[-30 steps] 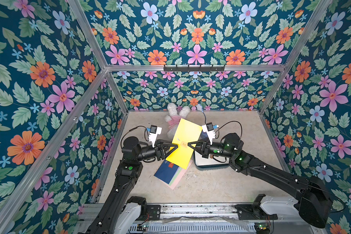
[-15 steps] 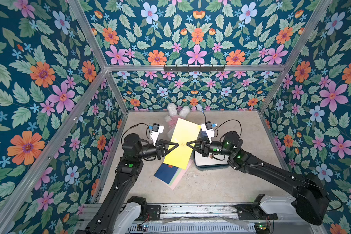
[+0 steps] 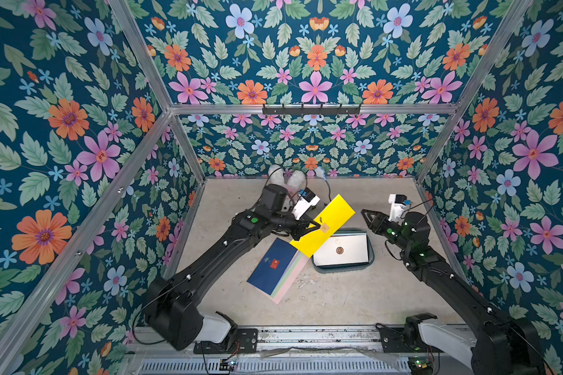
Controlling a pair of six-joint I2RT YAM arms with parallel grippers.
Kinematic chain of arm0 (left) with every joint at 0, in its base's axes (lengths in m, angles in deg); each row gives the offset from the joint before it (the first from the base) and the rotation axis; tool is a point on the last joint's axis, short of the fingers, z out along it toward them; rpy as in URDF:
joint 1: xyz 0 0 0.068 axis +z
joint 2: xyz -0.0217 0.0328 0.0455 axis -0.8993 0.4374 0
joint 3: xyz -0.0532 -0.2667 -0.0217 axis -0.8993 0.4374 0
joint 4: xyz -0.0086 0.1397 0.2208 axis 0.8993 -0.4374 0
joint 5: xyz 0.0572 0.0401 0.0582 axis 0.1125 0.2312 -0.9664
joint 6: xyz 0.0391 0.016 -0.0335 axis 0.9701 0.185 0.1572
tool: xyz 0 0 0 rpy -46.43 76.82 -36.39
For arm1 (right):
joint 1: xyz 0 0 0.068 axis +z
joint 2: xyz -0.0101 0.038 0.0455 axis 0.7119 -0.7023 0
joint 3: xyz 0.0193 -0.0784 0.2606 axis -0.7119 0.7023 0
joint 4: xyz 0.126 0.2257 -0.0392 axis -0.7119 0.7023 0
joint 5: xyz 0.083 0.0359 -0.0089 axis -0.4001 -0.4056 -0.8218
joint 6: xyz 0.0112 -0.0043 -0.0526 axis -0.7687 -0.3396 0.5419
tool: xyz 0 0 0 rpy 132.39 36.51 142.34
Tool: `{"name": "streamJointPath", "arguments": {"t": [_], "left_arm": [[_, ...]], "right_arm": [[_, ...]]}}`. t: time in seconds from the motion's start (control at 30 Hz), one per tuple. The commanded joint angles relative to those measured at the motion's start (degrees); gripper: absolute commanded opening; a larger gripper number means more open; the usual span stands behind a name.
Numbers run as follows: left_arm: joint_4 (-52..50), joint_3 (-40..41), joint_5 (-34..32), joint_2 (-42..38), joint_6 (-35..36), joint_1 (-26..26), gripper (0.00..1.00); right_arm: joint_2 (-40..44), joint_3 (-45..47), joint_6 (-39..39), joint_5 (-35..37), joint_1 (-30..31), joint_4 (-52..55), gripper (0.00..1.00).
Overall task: Put the sealed envelopes into the storage box
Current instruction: Place the envelope in the storage box.
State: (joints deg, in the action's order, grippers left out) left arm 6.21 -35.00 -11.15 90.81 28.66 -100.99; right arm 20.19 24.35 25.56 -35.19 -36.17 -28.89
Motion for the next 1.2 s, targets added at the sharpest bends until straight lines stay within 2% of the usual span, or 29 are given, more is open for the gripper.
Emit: {"name": "streamJointPath", "arguments": {"t": [0.0, 0.1, 0.3, 0.77, 0.97, 1.1, 1.17], "left_arm": [[-13.4, -9.6, -6.2, 9.7, 13.6, -1.9, 0.0], [-17.8, -18.4, -8.0, 18.7, 17.3, -4.8, 0.0], [-21.9, -29.0, -9.0, 30.4, 21.0, -7.8, 0.0], [-25.8, -30.2, -10.2, 36.4, 23.8, -9.4, 0.0], [-26.6, -30.9, -10.9, 36.1, 24.2, -9.6, 0.28], [-25.5, -31.9, -11.0, 35.2, 23.4, -9.6, 0.36], [-24.0, -31.5, -12.4, 34.2, 22.3, -9.6, 0.36]], "right_arm": [[2.6, 3.1, -0.4, 6.4, -6.4, 7.1, 0.42], [5.1, 6.0, 0.1, 6.7, -10.0, 7.2, 0.42], [5.3, 6.7, 0.9, 6.6, -10.4, 7.2, 0.42], [2.4, 6.1, 0.2, 5.1, -10.4, 6.8, 0.42], [1.7, 6.1, 0.1, 4.7, -10.4, 6.7, 0.42], [0.9, 6.0, -0.1, 4.3, -10.4, 6.6, 0.42], [0.7, 5.7, -0.1, 4.0, -10.4, 7.0, 0.42]]}}
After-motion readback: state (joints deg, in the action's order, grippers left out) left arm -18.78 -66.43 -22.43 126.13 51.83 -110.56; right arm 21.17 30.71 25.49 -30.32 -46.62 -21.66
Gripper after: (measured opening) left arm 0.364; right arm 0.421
